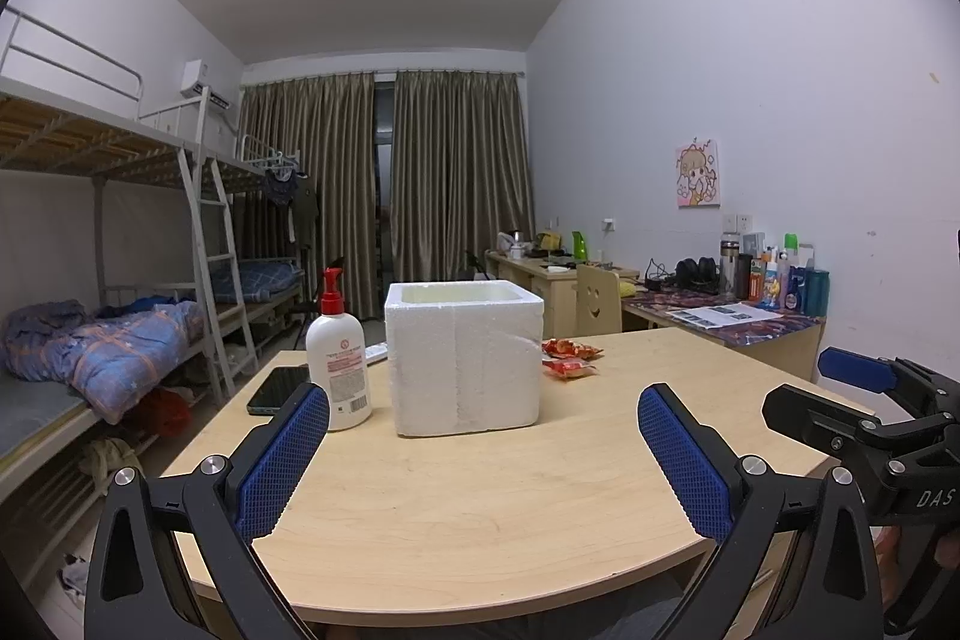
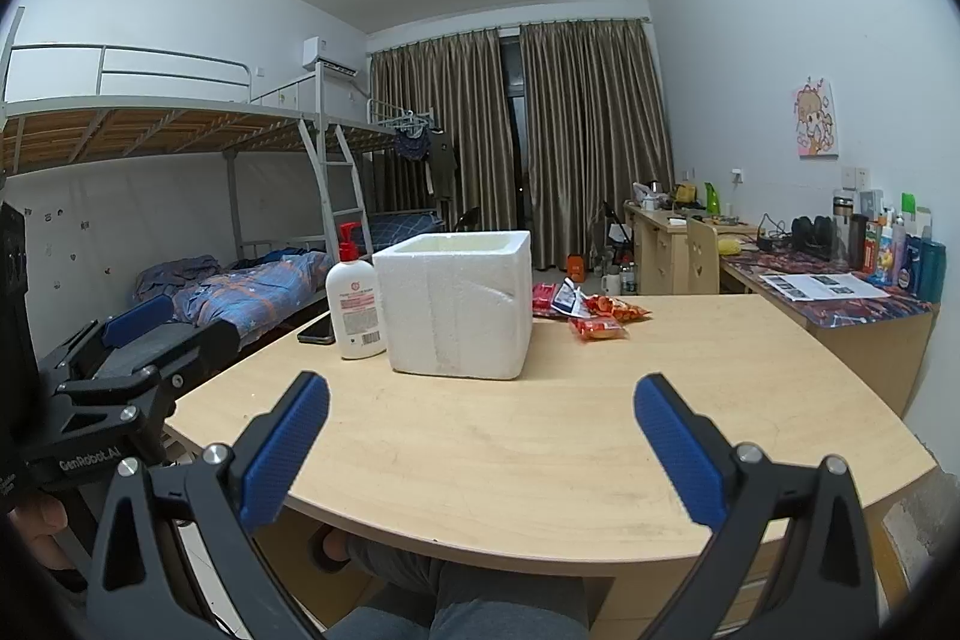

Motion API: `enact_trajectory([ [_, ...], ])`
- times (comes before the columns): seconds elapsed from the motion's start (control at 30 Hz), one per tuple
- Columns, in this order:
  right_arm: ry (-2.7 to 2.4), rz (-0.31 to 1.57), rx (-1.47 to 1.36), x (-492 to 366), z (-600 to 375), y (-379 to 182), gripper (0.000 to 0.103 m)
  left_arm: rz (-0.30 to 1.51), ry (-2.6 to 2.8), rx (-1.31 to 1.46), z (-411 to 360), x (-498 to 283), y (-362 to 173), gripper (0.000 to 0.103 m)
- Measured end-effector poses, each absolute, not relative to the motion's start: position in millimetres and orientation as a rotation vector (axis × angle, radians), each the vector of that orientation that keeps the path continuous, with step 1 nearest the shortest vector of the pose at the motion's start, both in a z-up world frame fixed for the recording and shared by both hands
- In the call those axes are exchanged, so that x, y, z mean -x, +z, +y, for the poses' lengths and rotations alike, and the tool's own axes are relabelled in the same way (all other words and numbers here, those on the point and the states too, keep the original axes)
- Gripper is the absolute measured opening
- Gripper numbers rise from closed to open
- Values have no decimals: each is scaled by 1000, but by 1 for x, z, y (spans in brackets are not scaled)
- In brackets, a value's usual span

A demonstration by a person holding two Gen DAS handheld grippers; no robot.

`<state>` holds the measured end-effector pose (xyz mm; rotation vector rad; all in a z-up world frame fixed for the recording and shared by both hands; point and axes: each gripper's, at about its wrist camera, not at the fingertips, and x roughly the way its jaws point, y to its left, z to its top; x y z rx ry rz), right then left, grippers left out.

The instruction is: Organize soft objects

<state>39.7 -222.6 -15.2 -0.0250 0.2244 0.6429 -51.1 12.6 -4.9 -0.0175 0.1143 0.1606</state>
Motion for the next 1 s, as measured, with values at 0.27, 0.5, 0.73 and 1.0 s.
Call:
enact_trajectory([
  [0.27, 648, 231, 27, -40, -220, -18, 103, 113, 163, 14, 12, 51, -4, 103],
  [0.5, 651, 230, 24, -39, -219, -17, 103, 113, 162, 13, 12, 52, -4, 103],
  [0.73, 653, 230, 27, -40, -218, -17, 103, 114, 164, 11, 12, 52, -4, 103],
  [1.0, 653, 232, 23, -41, -218, -17, 103, 114, 165, 13, 13, 49, -4, 103],
])
